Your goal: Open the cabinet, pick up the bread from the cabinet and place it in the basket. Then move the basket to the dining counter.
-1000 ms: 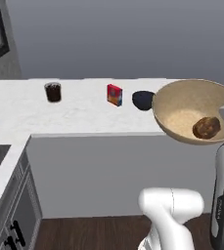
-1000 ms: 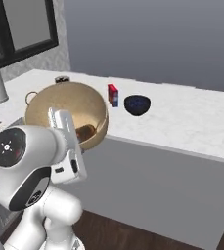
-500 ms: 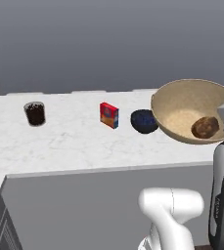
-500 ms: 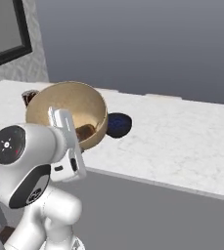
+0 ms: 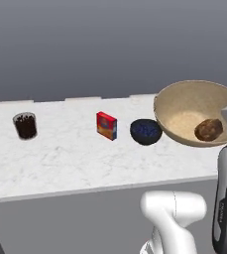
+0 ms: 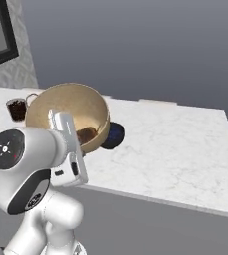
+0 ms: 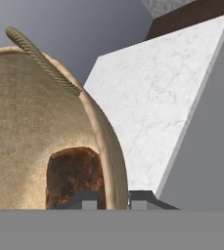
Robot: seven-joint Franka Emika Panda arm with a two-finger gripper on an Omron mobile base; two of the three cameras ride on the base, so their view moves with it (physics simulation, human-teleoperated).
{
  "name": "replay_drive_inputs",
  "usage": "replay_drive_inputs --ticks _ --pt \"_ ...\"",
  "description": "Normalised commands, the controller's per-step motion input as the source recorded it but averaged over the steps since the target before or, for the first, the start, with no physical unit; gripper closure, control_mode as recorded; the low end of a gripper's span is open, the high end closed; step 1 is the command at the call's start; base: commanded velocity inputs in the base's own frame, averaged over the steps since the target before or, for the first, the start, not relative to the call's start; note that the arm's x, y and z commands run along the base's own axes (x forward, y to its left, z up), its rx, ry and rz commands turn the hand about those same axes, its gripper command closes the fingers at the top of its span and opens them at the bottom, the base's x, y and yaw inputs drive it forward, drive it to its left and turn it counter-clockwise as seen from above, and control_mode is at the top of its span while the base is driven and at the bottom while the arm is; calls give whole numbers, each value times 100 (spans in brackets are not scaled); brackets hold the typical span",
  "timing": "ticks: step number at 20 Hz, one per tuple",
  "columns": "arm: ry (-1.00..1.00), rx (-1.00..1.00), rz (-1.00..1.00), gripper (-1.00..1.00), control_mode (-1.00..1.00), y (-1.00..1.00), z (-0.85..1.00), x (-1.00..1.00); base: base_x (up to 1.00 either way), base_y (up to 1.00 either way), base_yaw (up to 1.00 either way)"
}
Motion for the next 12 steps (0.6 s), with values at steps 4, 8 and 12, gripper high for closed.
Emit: replay_drive_inputs --ticks 4,8,12 --pt "0 0 0 100 100 0 0 0 15 0 -8" --pt "0 0 0 100 100 0 0 0 22 -3 -7" --pt "0 0 0 100 100 0 0 0 69 -13 -4"
